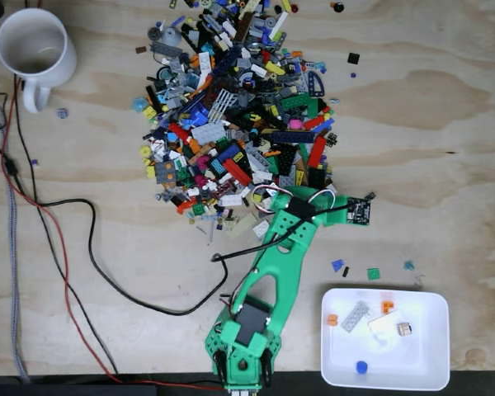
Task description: Find the closest Lego and put it in the bin.
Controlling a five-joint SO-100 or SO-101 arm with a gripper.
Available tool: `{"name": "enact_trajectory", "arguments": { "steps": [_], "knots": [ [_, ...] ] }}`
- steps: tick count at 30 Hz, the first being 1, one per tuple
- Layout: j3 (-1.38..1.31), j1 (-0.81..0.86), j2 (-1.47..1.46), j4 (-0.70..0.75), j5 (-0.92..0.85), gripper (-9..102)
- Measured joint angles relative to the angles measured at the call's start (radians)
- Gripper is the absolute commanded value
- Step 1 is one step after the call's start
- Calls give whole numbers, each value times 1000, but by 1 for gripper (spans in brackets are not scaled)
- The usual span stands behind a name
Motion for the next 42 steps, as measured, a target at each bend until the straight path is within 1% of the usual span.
{"name": "enact_trajectory", "arguments": {
  "steps": [11,25,28,30,33,37,39,42],
  "knots": [
    [52,31,-54,-112,6,18],
    [52,29,-127,-184,6,18],
    [51,29,-143,-202,6,15],
    [51,23,-158,-219,-5,8],
    [28,2,-179,-233,-20,0],
    [-8,-21,-189,-192,-46,0],
    [-52,-32,-187,-127,-81,0],
    [-150,-44,-183,6,-153,0]
  ]
}}
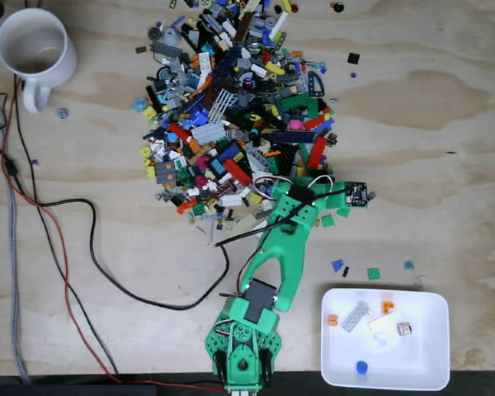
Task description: Find the closest Lego and put it in the bin.
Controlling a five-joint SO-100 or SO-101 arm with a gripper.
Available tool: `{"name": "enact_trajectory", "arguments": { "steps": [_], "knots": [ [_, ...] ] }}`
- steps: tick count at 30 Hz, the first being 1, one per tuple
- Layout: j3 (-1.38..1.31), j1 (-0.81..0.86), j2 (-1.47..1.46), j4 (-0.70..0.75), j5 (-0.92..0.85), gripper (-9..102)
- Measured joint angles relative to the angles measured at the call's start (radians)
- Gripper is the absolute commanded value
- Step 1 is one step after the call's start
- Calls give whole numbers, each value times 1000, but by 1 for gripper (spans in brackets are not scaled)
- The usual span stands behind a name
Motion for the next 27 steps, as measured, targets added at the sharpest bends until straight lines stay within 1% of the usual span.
{"name": "enact_trajectory", "arguments": {
  "steps": [5,8,11,14,16,18,20,24,27],
  "knots": [
    [-227,-2,75,281,-178,0],
    [-357,49,130,440,-295,0],
    [-382,129,224,505,-426,0],
    [-322,288,347,486,-603,1],
    [-295,399,400,471,-690,1],
    [-210,465,483,426,-767,1],
    [-146,588,549,380,-887,1],
    [-15,876,660,290,-1057,1],
    [80,1009,724,227,-1152,1]
  ]
}}
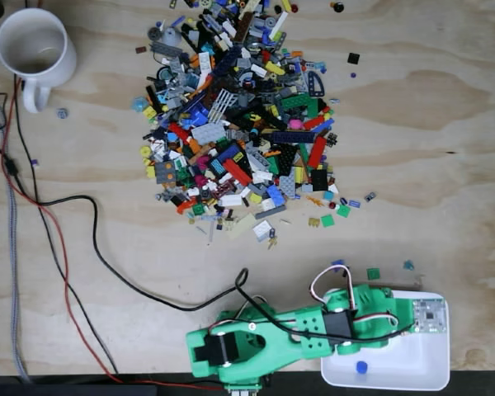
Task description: Find the closest Lego and put it in the bin.
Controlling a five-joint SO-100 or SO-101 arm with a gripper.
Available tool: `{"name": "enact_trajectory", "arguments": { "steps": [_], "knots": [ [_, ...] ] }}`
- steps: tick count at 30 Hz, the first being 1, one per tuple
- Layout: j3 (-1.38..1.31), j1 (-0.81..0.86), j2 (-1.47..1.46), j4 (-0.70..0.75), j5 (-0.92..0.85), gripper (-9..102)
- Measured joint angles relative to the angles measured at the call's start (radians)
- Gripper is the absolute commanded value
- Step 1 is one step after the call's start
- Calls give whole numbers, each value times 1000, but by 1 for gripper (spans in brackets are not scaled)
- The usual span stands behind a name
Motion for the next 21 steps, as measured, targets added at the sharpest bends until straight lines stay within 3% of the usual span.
{"name": "enact_trajectory", "arguments": {
  "steps": [4,8,12,17,21],
  "knots": [
    [100,121,49,-66,-81,6],
    [175,164,61,-150,-127,17],
    [183,181,72,-199,-137,19],
    [184,161,87,-290,-101,16],
    [184,25,120,-347,-41,9]
  ]
}}
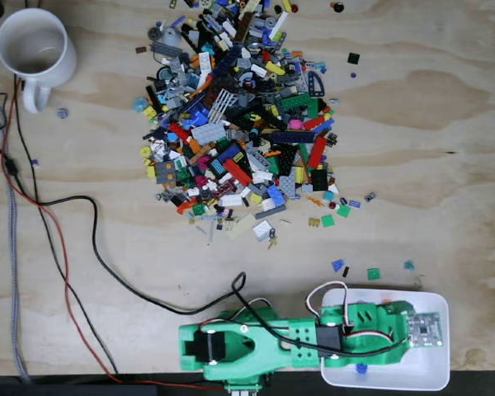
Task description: Find the closest Lego and put it in the bin.
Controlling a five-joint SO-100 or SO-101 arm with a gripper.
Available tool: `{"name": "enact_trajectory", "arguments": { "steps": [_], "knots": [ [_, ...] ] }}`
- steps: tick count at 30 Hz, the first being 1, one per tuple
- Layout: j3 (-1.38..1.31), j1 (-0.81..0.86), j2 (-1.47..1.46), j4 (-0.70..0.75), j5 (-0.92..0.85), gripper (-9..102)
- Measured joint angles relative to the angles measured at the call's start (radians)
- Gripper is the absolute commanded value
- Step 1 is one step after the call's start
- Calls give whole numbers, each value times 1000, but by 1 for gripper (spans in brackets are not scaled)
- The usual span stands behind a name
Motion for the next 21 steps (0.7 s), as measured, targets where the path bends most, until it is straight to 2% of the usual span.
{"name": "enact_trajectory", "arguments": {
  "steps": [4,11,17,21],
  "knots": [
    [14,-138,35,54,29,8],
    [86,-805,150,267,117,9],
    [87,-1198,195,367,281,9],
    [87,-1312,224,413,345,9]
  ]
}}
